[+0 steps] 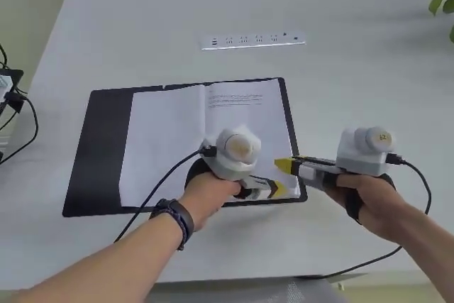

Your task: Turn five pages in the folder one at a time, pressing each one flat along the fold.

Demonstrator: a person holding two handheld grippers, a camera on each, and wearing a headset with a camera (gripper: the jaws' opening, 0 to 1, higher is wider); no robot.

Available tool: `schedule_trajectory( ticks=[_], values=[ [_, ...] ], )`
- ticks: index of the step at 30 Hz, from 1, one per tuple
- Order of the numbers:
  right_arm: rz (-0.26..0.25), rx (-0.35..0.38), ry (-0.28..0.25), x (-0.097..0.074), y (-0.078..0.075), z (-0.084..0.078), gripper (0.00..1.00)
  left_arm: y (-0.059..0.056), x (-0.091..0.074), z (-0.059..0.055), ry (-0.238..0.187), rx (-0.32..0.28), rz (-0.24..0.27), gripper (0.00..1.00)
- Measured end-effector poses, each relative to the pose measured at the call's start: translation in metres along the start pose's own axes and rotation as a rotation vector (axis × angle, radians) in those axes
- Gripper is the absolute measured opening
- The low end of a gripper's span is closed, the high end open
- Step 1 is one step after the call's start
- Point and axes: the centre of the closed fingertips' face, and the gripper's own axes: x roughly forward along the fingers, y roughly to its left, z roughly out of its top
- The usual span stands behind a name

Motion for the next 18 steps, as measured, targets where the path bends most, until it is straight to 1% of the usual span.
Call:
schedule_trajectory(
  ticks=[4, 7, 11, 12, 14, 16, 18],
  values=[
    [-0.012, 0.013, 0.000, 0.000, -0.001, -0.003, 0.07, 0.001, -0.009, -0.003, -0.007, -0.013, 0.013, 0.69],
    [-0.015, 0.022, -0.007, 0.000, 0.002, -0.002, 0.03, 0.002, -0.017, -0.006, -0.030, -0.051, 0.033, 0.68],
    [-0.015, 0.027, -0.010, 0.003, 0.007, 0.000, 0.01, 0.004, -0.024, -0.018, -0.022, -0.072, 0.045, 0.68],
    [-0.015, 0.024, -0.011, 0.004, 0.009, 0.001, 0.01, 0.006, -0.028, -0.020, -0.029, -0.093, 0.052, 0.68],
    [-0.015, 0.026, -0.016, 0.004, 0.013, 0.004, 0.00, 0.011, -0.034, -0.023, -0.037, -0.110, 0.063, 0.69],
    [-0.011, 0.026, -0.023, 0.005, 0.014, 0.006, 0.00, 0.014, -0.040, -0.024, -0.046, -0.121, 0.072, 0.69],
    [-0.010, 0.026, -0.027, 0.007, 0.017, 0.008, 0.00, 0.020, -0.047, -0.026, -0.057, -0.133, 0.087, 0.69]
  ],
)
